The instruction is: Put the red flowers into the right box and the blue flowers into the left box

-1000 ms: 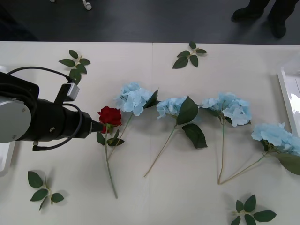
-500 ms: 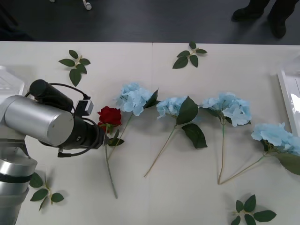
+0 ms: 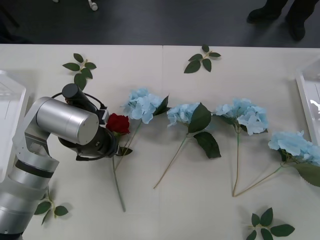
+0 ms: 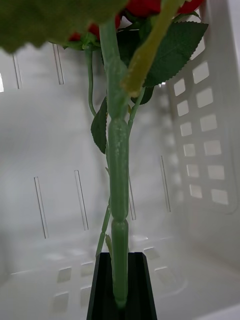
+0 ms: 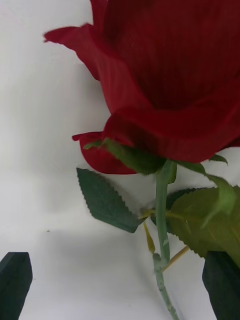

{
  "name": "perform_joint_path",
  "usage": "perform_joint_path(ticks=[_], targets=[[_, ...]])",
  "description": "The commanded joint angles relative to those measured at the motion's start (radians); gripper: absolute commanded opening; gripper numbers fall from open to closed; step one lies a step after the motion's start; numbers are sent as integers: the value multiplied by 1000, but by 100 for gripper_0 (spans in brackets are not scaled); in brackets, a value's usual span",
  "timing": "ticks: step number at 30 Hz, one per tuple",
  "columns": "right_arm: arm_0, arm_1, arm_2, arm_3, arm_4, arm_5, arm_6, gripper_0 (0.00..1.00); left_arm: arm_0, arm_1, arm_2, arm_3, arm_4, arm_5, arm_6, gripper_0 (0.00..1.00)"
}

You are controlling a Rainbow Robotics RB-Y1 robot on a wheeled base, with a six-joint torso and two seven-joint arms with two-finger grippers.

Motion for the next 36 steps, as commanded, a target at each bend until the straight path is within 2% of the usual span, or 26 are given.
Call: perform_joint_path(ticks=[1,4,5,6,7,8,9,10,11,12,13,14,21,25,31,36], targets=[[-36,10,1,-5,40,-6,-32,0,-22,-33,8,36,-21,-42,5,100],[-48,10,7,-2,47,-6,-36,0,-21,-39,8,47,-27,-58,0,100],[-51,10,7,1,48,-6,-38,0,-22,-42,8,47,-30,-58,-1,97],[-53,12,7,3,48,-6,-39,0,-21,-43,8,47,-31,-56,-1,82],[-54,10,7,6,48,-6,-39,0,-21,-43,7,47,-31,-56,-1,58],[-54,12,7,7,48,-10,-39,3,-21,-42,4,47,-34,-58,-1,27],[-54,10,7,10,48,-14,-39,7,-21,-43,2,47,-34,-56,0,20],[-54,12,7,15,48,-20,-39,17,-21,-42,-1,47,-37,-58,-1,10],[-54,12,7,23,45,-29,-35,33,-21,-42,-5,47,-39,-56,-1,0],[-54,12,7,33,42,-40,-32,50,-21,-42,-10,47,-41,-56,-1,0],[-54,12,7,38,39,-47,-32,60,-21,-43,-13,47,-42,-56,-1,0],[-54,12,7,43,37,-55,-33,64,-21,-43,-16,47,-45,-56,-1,0],[-54,10,7,44,30,-70,-44,64,-21,-39,-21,7,-42,-56,-3,0],[-56,10,-2,35,14,-66,-49,65,-19,-20,-21,-65,-22,-56,-12,0],[-71,-8,-60,-9,-73,51,-42,64,-19,9,15,-203,87,-56,-44,0],[-88,-17,-73,-75,-134,125,-49,64,-17,7,94,-298,214,-56,-195,0]])
